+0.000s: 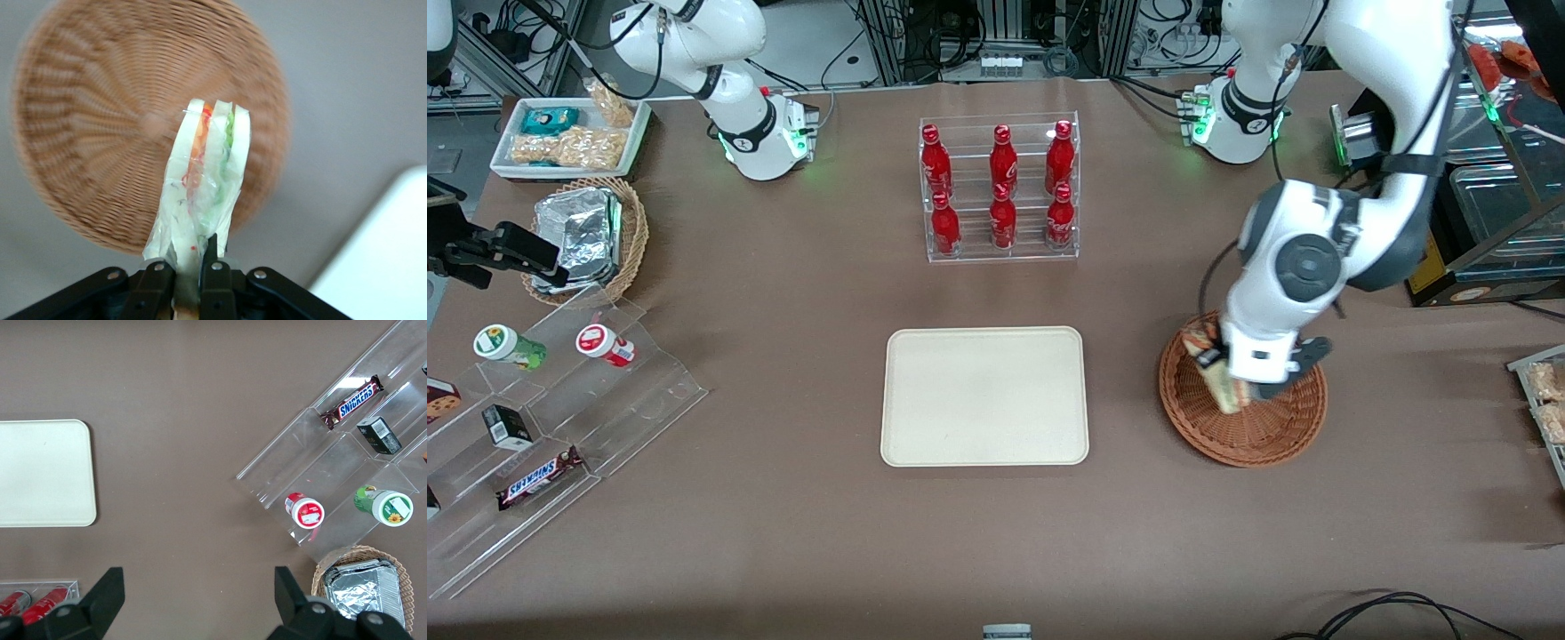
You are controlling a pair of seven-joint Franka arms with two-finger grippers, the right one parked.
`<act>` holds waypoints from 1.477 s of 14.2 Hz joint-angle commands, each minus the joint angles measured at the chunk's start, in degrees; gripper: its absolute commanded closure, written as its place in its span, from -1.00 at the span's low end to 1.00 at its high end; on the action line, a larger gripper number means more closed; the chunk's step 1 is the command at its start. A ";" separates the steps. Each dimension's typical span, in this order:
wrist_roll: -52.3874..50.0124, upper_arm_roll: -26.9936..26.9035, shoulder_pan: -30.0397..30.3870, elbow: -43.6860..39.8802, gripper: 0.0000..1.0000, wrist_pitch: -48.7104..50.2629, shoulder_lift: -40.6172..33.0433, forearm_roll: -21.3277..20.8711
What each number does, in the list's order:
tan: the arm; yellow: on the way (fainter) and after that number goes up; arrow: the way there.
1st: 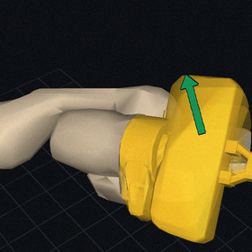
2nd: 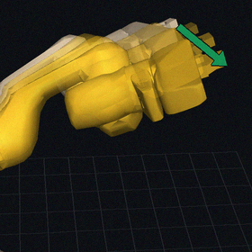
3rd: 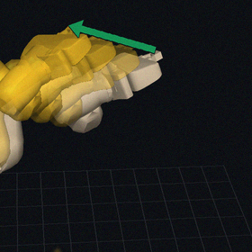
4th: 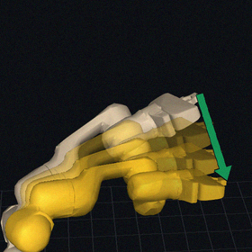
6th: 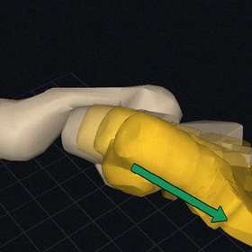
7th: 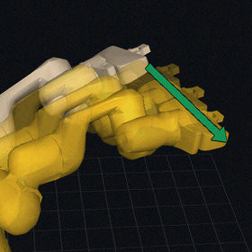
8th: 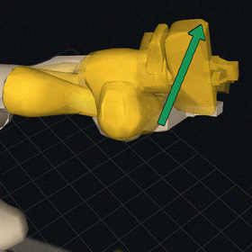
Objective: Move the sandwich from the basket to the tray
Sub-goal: 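Carry the sandwich with the left gripper over the cream tray, then lower the sandwich onto the tray and open the left gripper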
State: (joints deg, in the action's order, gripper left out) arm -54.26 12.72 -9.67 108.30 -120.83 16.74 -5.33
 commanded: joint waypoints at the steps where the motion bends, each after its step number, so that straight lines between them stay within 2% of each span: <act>1: 2.32 6.24 -0.61 -12.63 0.80 1.21 9.24 -0.55; 2: 2.06 7.66 -2.27 -16.41 0.80 1.04 12.40 -0.82; 5: 0.92 7.49 -9.56 -26.97 0.81 0.77 20.85 -1.09; 8: 1.00 7.50 -15.01 -34.45 0.82 0.16 26.75 -4.15; 11: 0.13 7.32 -19.15 -35.35 0.82 -4.66 30.44 -8.89; 17: -8.47 7.32 -20.12 -37.01 0.82 -7.23 33.35 -9.26; 21: -10.33 7.32 -20.21 -38.16 0.82 -7.31 34.41 -9.26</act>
State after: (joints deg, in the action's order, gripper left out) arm -62.72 20.35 -29.05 72.51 -128.50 49.54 -13.48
